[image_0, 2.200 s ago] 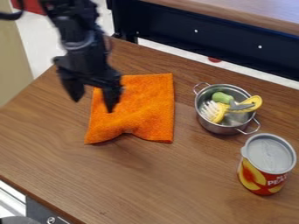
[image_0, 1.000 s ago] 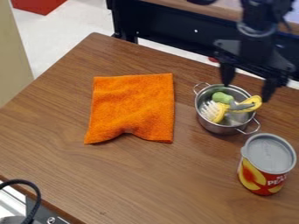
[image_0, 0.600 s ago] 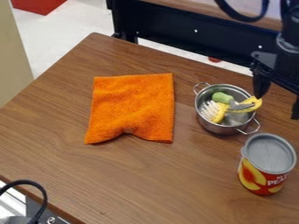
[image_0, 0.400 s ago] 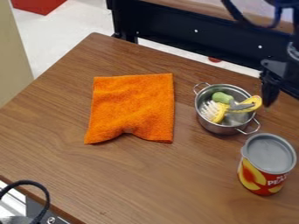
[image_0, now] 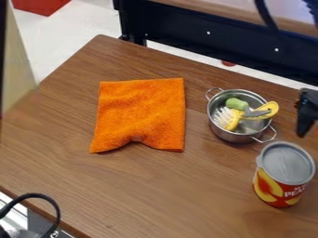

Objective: Move the can to the bottom side of the table

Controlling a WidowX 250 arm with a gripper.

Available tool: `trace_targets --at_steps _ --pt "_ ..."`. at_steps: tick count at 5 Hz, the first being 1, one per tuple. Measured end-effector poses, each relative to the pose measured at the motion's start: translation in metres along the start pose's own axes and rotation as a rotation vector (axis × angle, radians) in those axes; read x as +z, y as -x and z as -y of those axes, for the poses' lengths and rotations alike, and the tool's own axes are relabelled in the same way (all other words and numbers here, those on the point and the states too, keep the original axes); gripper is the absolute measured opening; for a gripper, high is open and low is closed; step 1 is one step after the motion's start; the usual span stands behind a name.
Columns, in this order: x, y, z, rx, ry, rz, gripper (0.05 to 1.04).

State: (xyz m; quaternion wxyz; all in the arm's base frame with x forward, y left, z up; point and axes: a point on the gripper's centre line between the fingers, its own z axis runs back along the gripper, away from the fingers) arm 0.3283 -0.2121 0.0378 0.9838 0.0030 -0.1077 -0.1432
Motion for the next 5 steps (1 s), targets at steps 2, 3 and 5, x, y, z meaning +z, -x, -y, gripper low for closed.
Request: trace_targets --at_steps 2,3,5 --pt "-0.016 0.011 0.0 -0.094 -0.007 0.039 0.999" --pt "-0.025 0.019 -0.004 -0.157 0.043 0.024 0.999" --pt "-0.027 0.036 -0.023 -0.244 0.154 -0.079 0.999"
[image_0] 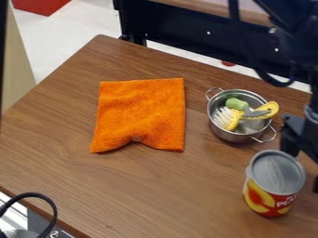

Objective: Move the can to the bottom side of the table

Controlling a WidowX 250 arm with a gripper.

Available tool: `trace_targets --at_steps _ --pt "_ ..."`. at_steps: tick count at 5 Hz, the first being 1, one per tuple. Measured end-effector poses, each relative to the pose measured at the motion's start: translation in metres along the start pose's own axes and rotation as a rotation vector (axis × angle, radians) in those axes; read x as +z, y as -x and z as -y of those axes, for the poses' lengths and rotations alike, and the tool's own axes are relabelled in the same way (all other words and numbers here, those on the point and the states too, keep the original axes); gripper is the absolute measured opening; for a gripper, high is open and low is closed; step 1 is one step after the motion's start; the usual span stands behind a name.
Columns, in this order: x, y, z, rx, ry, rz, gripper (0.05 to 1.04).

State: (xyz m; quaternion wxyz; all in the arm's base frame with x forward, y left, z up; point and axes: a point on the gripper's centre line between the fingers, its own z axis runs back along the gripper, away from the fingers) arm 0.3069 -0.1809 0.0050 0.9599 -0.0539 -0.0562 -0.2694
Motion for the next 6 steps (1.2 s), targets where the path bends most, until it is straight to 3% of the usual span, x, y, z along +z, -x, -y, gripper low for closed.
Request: trace_targets --at_steps 1,2,3,4,6 --pt "0.011 0.009 -0.013 -0.123 0.009 -0.023 0.999" --pt "0.011 0.024 -0.021 -0.172 -0.055 -0.028 0.999" --pt "0.011 0.039 -0.023 -0.202 -0.062 -0.032 0.999" --pt "0.011 0.051 -0.028 -0.199 -0.04 -0.033 0.999" --pt "0.022 0.085 -0.05 -0.157 -0.051 -0.033 0.999"
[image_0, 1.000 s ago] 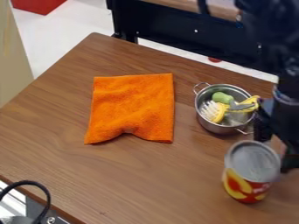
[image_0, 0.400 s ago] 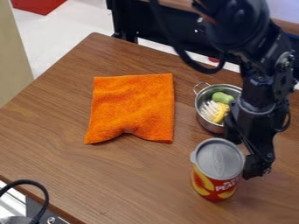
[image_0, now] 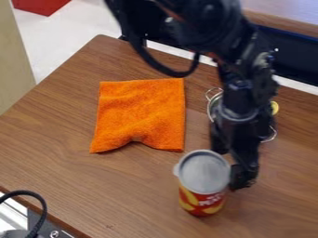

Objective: Move the can to the bottom side of the table

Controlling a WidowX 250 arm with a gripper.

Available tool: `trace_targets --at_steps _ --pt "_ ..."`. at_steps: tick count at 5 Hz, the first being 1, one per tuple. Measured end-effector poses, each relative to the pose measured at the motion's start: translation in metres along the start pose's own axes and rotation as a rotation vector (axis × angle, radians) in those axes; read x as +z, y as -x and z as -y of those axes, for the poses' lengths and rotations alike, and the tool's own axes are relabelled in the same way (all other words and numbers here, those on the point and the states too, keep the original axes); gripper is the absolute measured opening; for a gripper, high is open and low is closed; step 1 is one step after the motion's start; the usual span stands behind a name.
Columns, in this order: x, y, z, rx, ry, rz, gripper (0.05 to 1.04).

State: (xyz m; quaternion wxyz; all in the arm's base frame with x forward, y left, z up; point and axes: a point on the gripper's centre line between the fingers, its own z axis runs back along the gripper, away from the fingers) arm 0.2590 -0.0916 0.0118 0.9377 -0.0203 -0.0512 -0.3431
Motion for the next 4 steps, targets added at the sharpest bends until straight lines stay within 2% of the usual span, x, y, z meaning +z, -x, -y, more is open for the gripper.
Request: trace_targets --at_steps 2,4 --pt "0.01 0.038 -0.017 -0.001 -0.001 0.013 0.999" --pt "0.01 0.07 -0.026 -0.029 -0.036 0.023 0.999"
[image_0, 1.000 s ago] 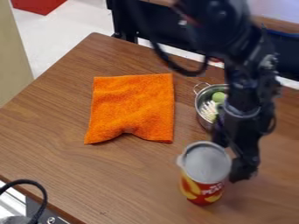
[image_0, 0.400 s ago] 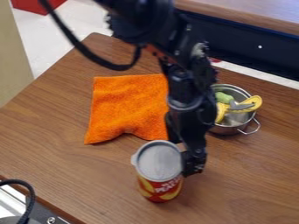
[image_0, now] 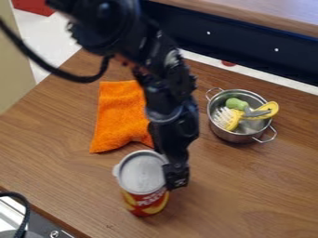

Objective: Move the can to the bottom side of the table

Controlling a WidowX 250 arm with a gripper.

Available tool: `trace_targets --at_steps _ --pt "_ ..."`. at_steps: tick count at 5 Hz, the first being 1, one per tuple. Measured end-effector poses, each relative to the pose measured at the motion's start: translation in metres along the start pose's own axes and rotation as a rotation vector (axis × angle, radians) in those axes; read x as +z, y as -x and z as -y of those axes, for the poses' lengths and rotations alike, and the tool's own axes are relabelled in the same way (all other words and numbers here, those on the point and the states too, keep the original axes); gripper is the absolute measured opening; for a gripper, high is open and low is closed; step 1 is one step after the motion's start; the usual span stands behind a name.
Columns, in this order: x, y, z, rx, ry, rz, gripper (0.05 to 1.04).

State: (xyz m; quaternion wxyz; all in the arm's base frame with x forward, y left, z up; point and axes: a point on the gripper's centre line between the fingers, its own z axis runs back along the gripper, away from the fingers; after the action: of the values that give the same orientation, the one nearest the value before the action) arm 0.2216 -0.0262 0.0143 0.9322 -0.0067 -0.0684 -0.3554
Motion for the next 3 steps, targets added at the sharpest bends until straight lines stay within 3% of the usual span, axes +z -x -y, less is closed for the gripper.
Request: trace_targets --at_steps 2,3 --pt "0.013 0.028 -0.017 -0.015 0.025 0.007 0.999" --pt "0.018 0.037 -0.028 0.007 0.007 0.014 0.999"
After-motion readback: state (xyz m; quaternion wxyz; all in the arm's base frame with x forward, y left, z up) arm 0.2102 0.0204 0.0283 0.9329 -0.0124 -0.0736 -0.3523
